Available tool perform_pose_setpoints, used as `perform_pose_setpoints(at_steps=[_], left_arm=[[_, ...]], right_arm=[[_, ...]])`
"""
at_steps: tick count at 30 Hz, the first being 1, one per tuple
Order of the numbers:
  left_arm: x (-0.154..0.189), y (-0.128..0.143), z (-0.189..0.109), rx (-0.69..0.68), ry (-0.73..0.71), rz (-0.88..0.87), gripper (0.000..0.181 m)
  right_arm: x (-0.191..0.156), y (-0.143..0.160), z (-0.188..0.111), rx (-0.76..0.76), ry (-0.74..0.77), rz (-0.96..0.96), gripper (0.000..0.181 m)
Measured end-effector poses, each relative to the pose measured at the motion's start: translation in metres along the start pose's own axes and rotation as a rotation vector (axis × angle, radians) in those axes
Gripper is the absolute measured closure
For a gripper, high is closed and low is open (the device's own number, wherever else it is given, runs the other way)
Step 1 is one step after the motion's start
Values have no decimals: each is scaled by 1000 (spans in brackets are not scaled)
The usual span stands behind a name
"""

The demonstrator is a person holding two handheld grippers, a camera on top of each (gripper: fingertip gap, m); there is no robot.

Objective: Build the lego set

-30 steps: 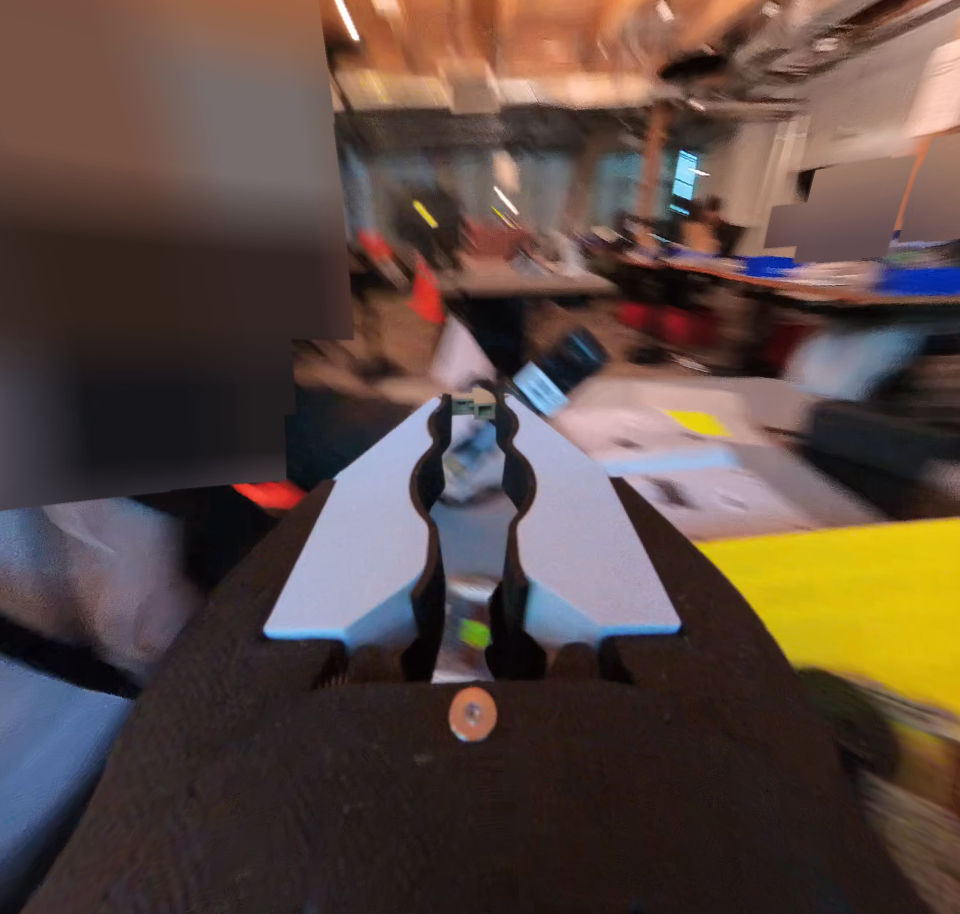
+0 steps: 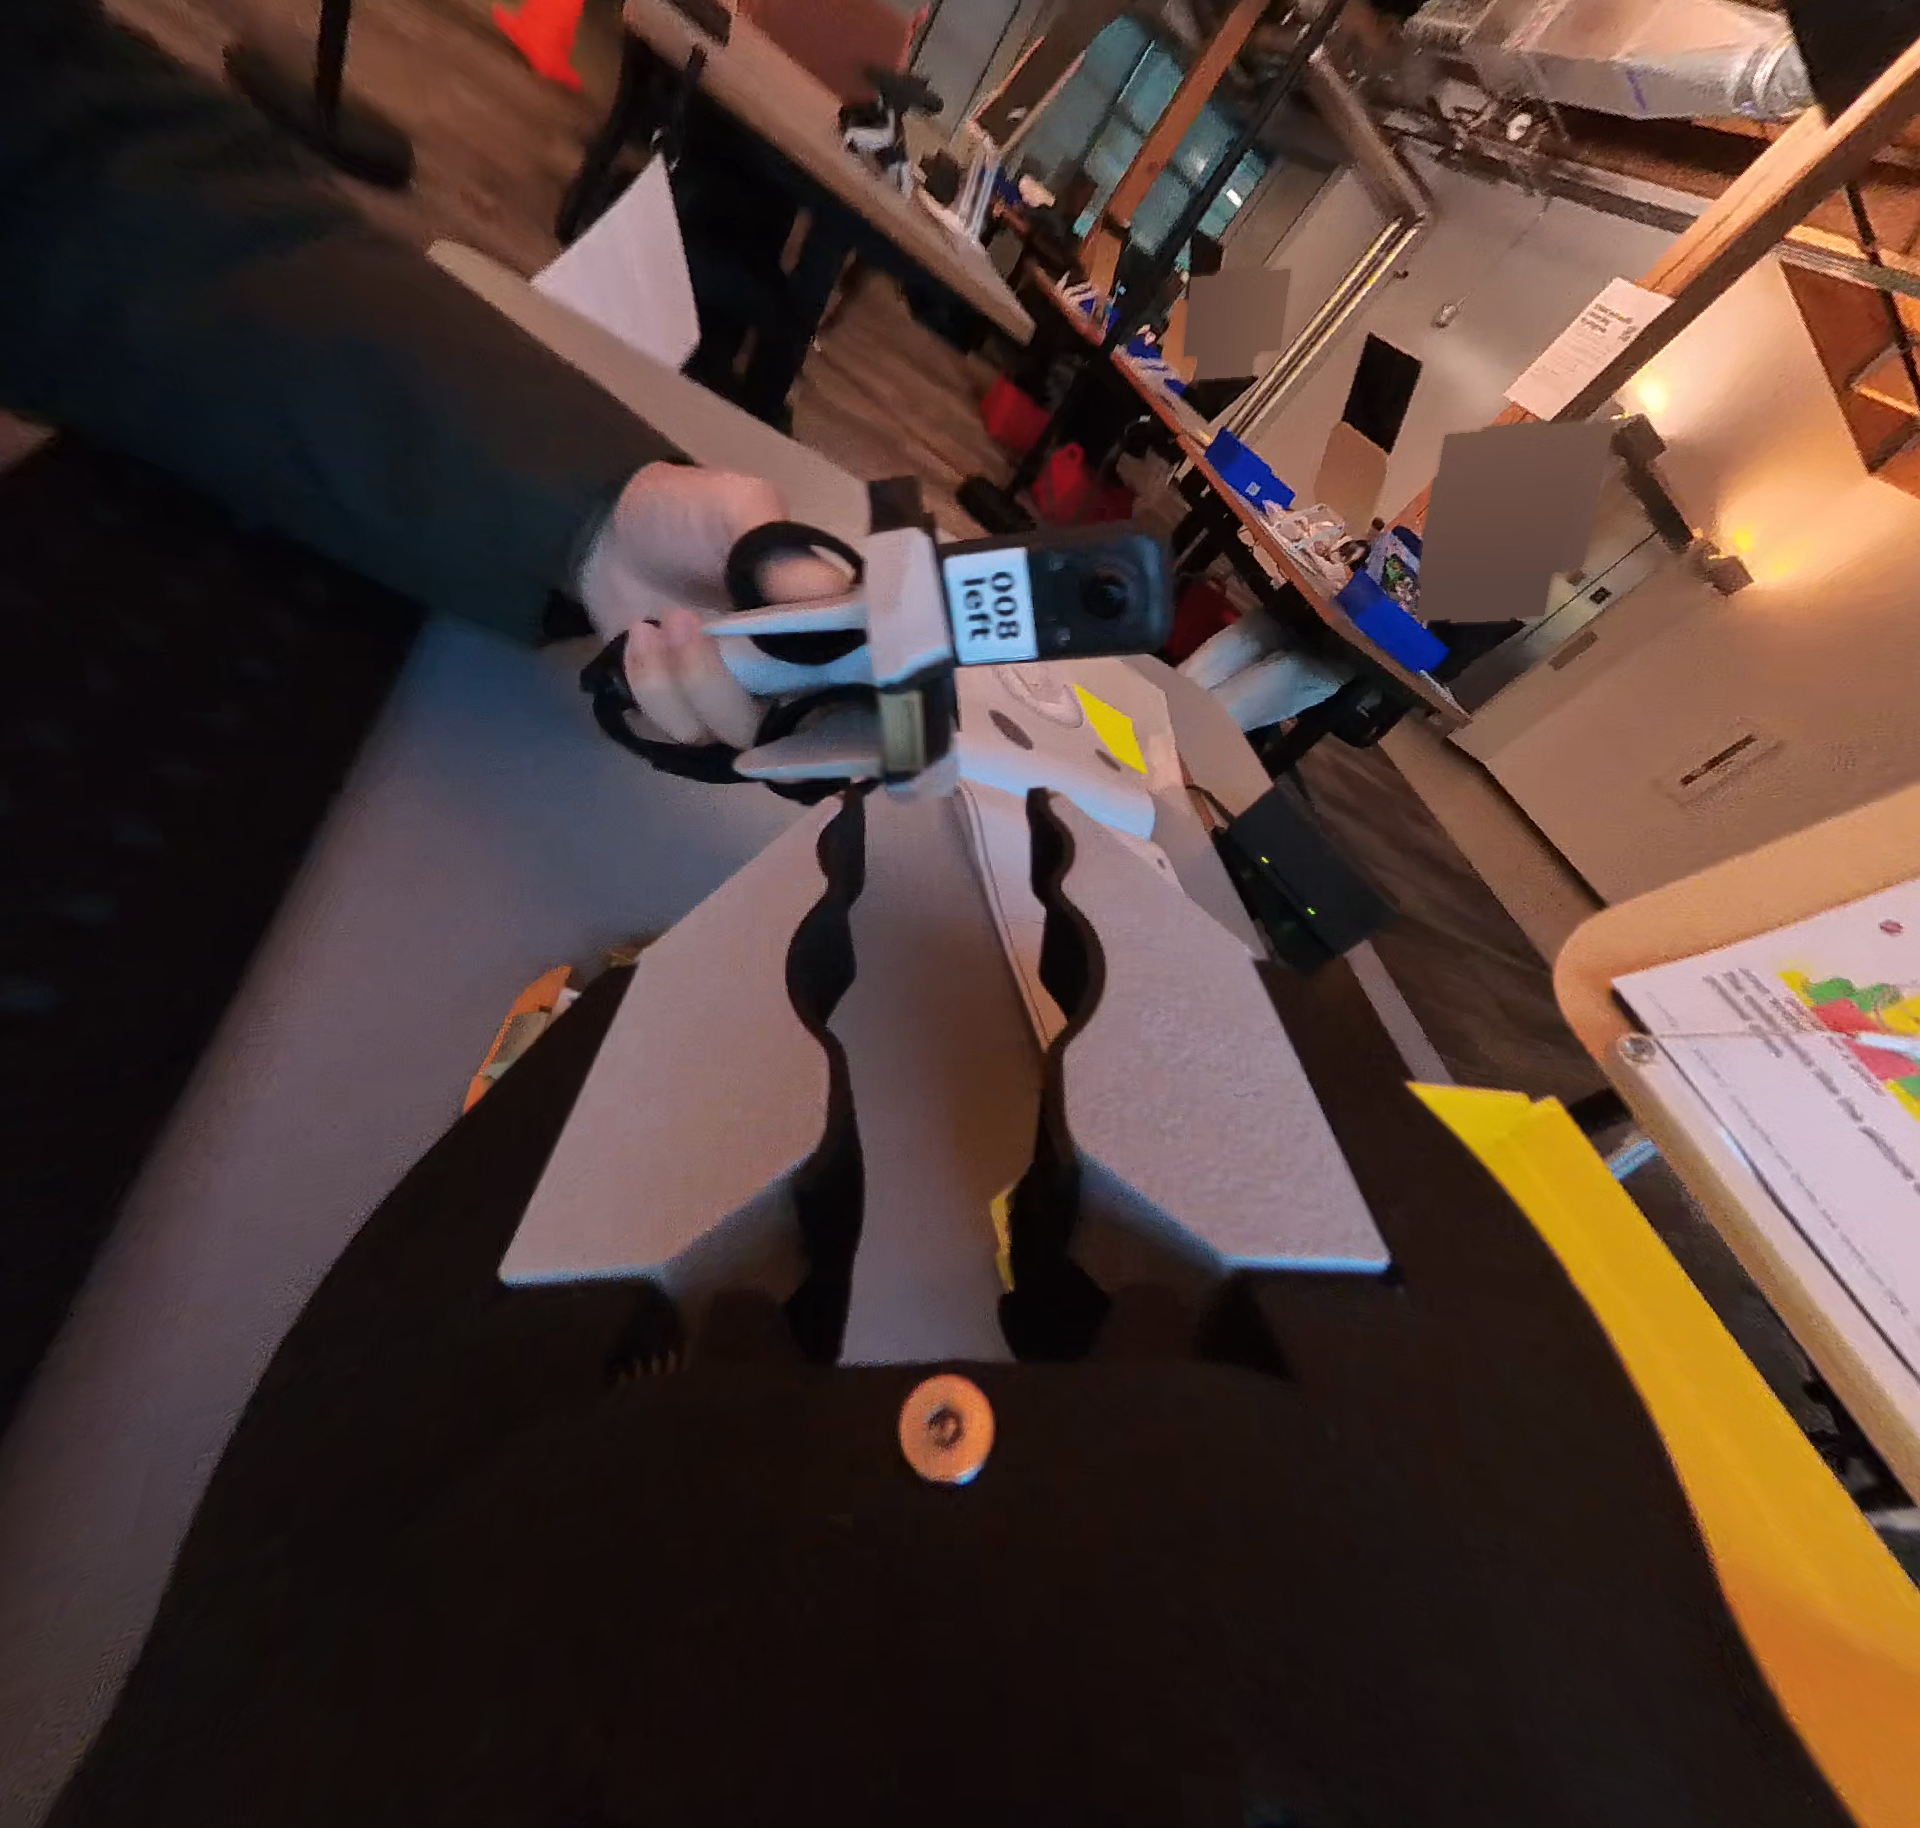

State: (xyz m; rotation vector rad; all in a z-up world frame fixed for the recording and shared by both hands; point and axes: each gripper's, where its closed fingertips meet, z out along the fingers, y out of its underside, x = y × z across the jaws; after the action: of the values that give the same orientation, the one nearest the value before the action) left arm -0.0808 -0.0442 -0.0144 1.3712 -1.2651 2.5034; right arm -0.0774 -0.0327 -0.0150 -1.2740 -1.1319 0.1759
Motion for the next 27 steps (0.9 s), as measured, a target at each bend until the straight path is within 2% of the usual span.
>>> perform_pose_setpoints(at_steps=[1,4,7,12,13,14,15,17,20,24,27], left_arm=[[-1,2,1,-8,-3,2,167],[-1,3,2,-14,-6,12,167],[0,2,3,-12,-2,23,167],[13,3,8,-14,71,16,154],[12,5,9,-27,62,17,154],[10,6,8,-29,52,22,158],[12,7,7,-29,69,31,179],[11,3,9,0,67,44,181],[-1,-10,2,61,-35,94,181],[-16,-36,-32,194,-232,173,178],[-18,-50,-50,279,-259,144,177]], right_arm=[[-5,0,5,-7,-5,-7,155],[-10,-1,12,-15,5,-24,171],[-11,-1,12,-20,-2,-9,175],[-10,-10,3,104,-149,290,175],[-10,-13,0,145,-205,377,181],[-7,-18,-5,200,-250,469,181],[2,-21,-9,246,-256,553,181],[19,-15,-12,264,-222,642,181],[24,5,-11,159,-164,565,181],[2,21,-4,-2,-210,456,181],[0,55,1,-196,-163,368,181]])
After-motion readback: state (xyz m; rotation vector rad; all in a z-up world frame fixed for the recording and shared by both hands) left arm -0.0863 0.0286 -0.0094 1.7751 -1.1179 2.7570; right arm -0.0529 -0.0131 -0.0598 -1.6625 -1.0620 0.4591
